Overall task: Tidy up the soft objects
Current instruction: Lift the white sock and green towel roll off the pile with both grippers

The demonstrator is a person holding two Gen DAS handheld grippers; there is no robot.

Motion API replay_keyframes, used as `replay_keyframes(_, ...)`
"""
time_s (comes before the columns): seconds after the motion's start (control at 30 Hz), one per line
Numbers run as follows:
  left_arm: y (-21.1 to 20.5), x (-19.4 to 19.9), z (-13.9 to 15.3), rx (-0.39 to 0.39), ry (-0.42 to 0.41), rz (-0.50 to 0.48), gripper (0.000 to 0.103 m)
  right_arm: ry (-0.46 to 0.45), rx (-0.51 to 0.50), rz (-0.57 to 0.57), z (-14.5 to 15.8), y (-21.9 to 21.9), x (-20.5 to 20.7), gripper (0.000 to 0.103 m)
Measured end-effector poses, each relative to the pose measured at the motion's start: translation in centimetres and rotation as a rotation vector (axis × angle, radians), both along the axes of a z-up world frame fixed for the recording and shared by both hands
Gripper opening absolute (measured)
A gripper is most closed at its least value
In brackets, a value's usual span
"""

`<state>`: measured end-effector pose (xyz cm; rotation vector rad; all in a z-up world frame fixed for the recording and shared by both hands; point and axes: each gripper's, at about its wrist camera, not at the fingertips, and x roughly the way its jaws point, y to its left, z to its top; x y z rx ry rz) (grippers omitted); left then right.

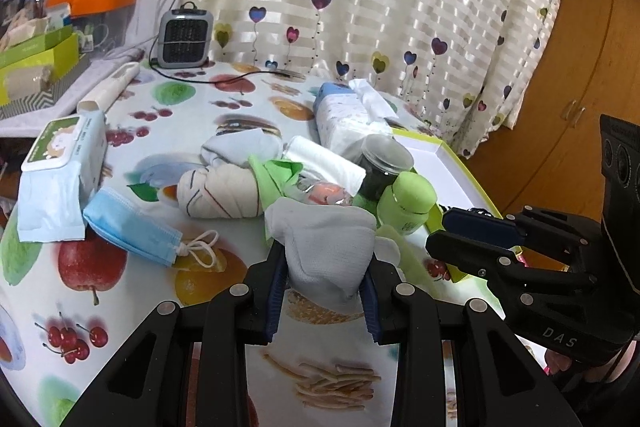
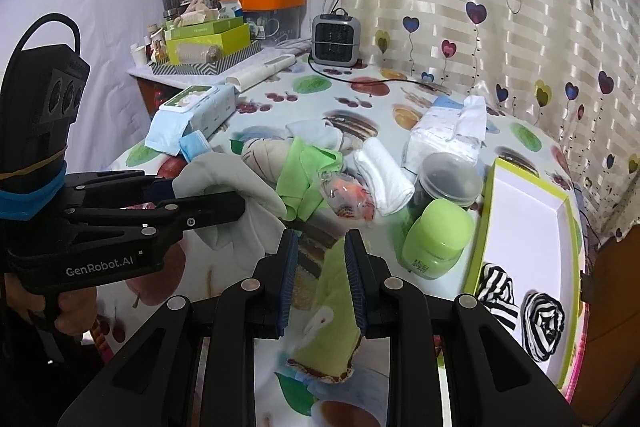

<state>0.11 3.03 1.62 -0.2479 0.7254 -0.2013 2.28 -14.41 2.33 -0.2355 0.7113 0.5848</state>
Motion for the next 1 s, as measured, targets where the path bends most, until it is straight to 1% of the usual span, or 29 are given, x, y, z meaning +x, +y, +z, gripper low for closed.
replay_keyframes(0.1,-0.1,-0.1,0.3,0.003,-0.008,-0.001,0.031,-0.002,0.018,-0.007,0.2,-0.5,0.0,0.026)
replay_keyframes(0.23,-0.1,-0.1,0.8,0.005,-0.022,-0.001,0.031,0.004,0.065,-0.022,0.6,-1.7,0.1,0.026)
replay_keyframes(0.4,-0.2,-0.2,0.9,0.005,-0.024,-0.001,0.031,0.018,0.080,-0.032,0.5,-2.3,0.3,0.026)
replay_keyframes(0.5,-0.1,-0.1,0.9,0.004,-0.016,0.003,0.031,0.067,0.081,-0.022,-0.4,-2.4,0.7,0.026)
replay_keyframes(0.57,0.1,-0.2,0.8,0.002,-0.013,0.006,0.031,0.110,0.063,-0.033,-1.9,-2.2,1.4,0.026)
replay_keyframes(0.6,0.2,-0.2,0.8,0.001,-0.013,0.006,0.031,0.133,0.060,-0.040,-2.6,-2.2,1.8,0.032)
replay_keyframes(0.63,0.3,-0.2,0.8,0.001,-0.013,0.007,0.031,0.160,0.061,-0.050,-3.4,-2.2,2.2,0.041)
replay_keyframes(0.67,0.3,-0.2,0.8,0.002,-0.013,0.007,0.031,0.178,0.064,-0.057,-3.9,-2.3,2.4,0.044)
replay_keyframes(0.73,0.4,-0.2,0.7,0.000,-0.012,0.007,0.031,0.229,0.067,-0.075,-5.2,-2.5,3.2,0.045)
replay_keyframes(0.8,0.4,-0.2,0.8,0.001,-0.012,0.006,0.031,0.263,0.068,-0.099,-6.0,-2.7,3.6,0.045)
replay_keyframes(0.87,0.4,-0.2,0.7,0.000,-0.009,0.004,0.031,0.280,0.100,-0.093,-6.0,-3.0,3.5,0.045)
replay_keyframes(0.9,0.4,-0.2,0.7,0.000,-0.008,0.002,0.031,0.269,0.091,-0.091,-5.9,-3.0,3.3,0.043)
replay_keyframes(0.93,0.4,-0.2,0.6,0.000,-0.008,0.001,0.031,0.253,0.078,-0.088,-5.7,-2.9,3.0,0.030)
replay_keyframes(0.97,0.4,-0.2,0.5,-0.001,-0.009,-0.001,0.031,0.241,0.072,-0.076,-5.5,-2.7,2.8,0.022)
replay_keyframes(1.0,0.4,-0.2,0.6,-0.001,-0.009,-0.003,0.031,0.233,0.069,-0.062,-5.3,-2.6,2.5,0.021)
